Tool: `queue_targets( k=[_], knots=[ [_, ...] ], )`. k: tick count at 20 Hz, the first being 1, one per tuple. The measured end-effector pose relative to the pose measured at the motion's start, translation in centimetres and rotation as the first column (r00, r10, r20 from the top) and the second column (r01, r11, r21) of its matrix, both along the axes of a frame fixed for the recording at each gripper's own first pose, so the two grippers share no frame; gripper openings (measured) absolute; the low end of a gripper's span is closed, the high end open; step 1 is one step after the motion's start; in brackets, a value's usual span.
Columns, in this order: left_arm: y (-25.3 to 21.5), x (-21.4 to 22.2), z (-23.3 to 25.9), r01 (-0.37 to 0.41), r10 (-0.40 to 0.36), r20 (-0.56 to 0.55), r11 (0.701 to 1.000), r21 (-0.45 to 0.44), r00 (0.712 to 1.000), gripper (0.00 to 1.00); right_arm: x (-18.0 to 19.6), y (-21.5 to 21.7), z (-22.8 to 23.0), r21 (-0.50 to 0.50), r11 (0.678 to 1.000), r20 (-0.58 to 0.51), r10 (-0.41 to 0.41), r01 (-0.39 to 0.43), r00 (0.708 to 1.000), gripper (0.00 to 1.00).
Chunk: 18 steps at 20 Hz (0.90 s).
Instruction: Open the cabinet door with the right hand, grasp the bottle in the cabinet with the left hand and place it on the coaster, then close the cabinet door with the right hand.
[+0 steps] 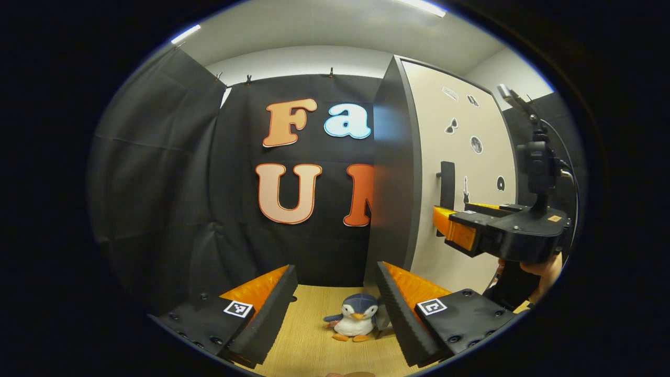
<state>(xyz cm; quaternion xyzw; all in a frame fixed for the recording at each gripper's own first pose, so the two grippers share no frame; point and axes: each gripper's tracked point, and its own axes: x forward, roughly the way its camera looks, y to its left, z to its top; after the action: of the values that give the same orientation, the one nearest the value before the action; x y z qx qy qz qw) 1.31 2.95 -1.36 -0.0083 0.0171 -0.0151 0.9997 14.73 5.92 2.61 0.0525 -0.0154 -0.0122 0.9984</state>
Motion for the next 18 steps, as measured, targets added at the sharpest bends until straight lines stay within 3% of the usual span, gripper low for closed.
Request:
queue_targets(
  k=[2, 8, 10, 11, 18],
  knots=[
    [0.3, 0.2, -0.3, 0.004, -0.004, -0.004, 1.000, 0.003, 1.000, 0.98, 0.9, 0.2, -0.4, 0.011, 1.000, -0.015, -0.007, 0.007, 1.000, 0.86],
    [1.5, 0.7, -1.0, 0.058, -0.058, -0.029, 0.998, 0.010, 0.998, 0.98, 2.2, 0.4, -0.6, 0.035, 0.998, -0.020, -0.053, 0.053, 0.998, 0.60],
    [1.6, 1.0, -1.3, 0.081, -0.081, -0.039, 0.997, 0.013, 0.996, 0.98, 2.3, 0.7, -0.7, 0.052, 0.997, -0.029, -0.059, 0.060, 0.998, 0.50],
    [1.7, 1.0, -1.4, 0.088, -0.088, -0.042, 0.996, 0.015, 0.995, 0.98, 2.0, 0.5, -0.6, 0.069, 0.995, -0.027, -0.067, 0.069, 0.997, 0.40],
    [2.1, -0.8, -1.5, 0.076, -0.076, -0.048, 0.997, -0.006, 0.996, 0.98, 1.9, 0.5, -0.7, 0.077, 0.993, -0.034, -0.086, 0.088, 0.996, 0.21]
  ],
)
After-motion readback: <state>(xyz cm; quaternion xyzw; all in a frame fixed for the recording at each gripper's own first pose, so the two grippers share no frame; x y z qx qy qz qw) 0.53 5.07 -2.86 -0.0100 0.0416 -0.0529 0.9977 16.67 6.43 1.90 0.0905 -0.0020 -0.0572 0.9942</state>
